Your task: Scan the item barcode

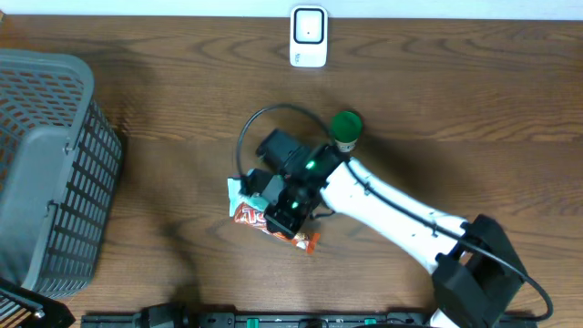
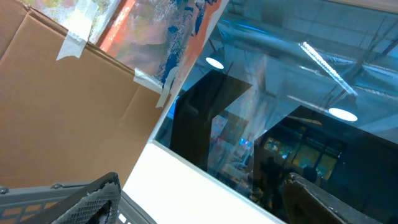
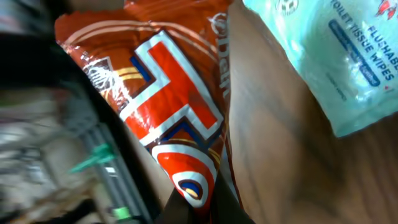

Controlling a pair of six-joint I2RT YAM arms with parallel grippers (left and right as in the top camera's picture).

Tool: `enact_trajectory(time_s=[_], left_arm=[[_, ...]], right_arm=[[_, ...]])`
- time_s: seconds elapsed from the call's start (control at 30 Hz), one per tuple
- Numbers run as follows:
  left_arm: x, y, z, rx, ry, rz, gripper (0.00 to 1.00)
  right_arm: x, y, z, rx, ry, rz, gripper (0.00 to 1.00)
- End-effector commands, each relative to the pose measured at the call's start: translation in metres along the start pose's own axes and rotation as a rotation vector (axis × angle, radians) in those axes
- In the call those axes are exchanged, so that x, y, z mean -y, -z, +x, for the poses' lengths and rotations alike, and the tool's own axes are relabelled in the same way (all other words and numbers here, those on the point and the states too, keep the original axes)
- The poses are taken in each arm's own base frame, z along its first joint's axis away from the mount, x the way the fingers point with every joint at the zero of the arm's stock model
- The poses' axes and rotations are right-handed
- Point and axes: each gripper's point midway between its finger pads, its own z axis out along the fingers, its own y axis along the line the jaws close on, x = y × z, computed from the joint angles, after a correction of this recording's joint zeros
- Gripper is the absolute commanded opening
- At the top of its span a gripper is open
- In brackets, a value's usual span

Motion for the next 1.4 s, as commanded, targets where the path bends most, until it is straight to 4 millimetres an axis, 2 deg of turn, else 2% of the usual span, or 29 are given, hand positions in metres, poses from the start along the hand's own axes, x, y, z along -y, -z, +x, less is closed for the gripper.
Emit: enact_trajectory(time_s=[0.0, 0.07, 0.17, 0.27, 0.33, 0.37, 0.5, 0.6, 0.63, 0.8, 0.9, 1.03, 1.13, 1.27, 1.37], left_arm=[[0.001, 0.002, -0.001, 0.005, 0.014, 0.012, 0.84], [0.001, 0.002, -0.001, 0.005, 0.014, 0.012, 0.84], [0.001, 0.002, -0.001, 0.005, 0.014, 0.012, 0.84], [0.001, 0.002, -0.001, 0.005, 0.014, 0.012, 0.84], [0.001, 0.002, -0.001, 0.004, 0.014, 0.012, 0.84], [0.001, 0.002, 0.0, 0.003, 0.014, 0.012, 0.84], [0.0, -0.001, 0.004, 0.0, 0.013, 0.011, 0.84], [0.0, -0.003, 0.007, -0.003, 0.012, 0.01, 0.84], [-0.001, -0.005, 0.01, -0.004, 0.011, 0.009, 0.84], [-0.001, -0.006, 0.012, -0.008, 0.01, 0.007, 0.84], [-0.001, -0.006, 0.012, -0.008, 0.009, 0.007, 0.84], [-0.001, -0.006, 0.012, -0.008, 0.009, 0.007, 0.84], [-0.001, -0.006, 0.012, -0.008, 0.009, 0.007, 0.84], [-0.001, -0.006, 0.012, -0.008, 0.009, 0.007, 0.84], [-0.001, -0.006, 0.012, -0.008, 0.009, 0.007, 0.84]], right_arm=[[-0.007, 0.018, -0.02, 0.111, 0.018, -0.144, 0.01], [0.001, 0.025, -0.037, 0.188, 0.049, -0.144, 0.01], [-0.003, 0.039, -0.066, 0.333, 0.224, -0.183, 0.01], [0.008, 0.049, -0.096, 0.451, 0.292, -0.106, 0.01], [0.029, 0.056, -0.118, 0.523, 0.232, 0.028, 0.01], [0.049, 0.061, -0.131, 0.567, 0.172, 0.147, 0.01], [0.102, 0.082, -0.16, 0.714, 0.01, 0.487, 0.01], [0.117, 0.078, -0.174, 0.788, -0.061, 0.527, 0.01], [0.126, 0.067, -0.181, 0.833, -0.148, 0.484, 0.01], [0.145, 0.031, -0.198, 0.903, -0.217, 0.397, 0.01], [0.143, 0.015, -0.204, 0.917, -0.198, 0.32, 0.01], [0.143, -0.003, -0.2, 0.883, -0.223, 0.249, 0.01], [0.134, -0.011, -0.197, 0.844, -0.21, 0.194, 0.01], [0.107, -0.025, -0.19, 0.768, -0.162, 0.042, 0.01], [0.106, -0.037, -0.178, 0.698, -0.173, 0.03, 0.01]])
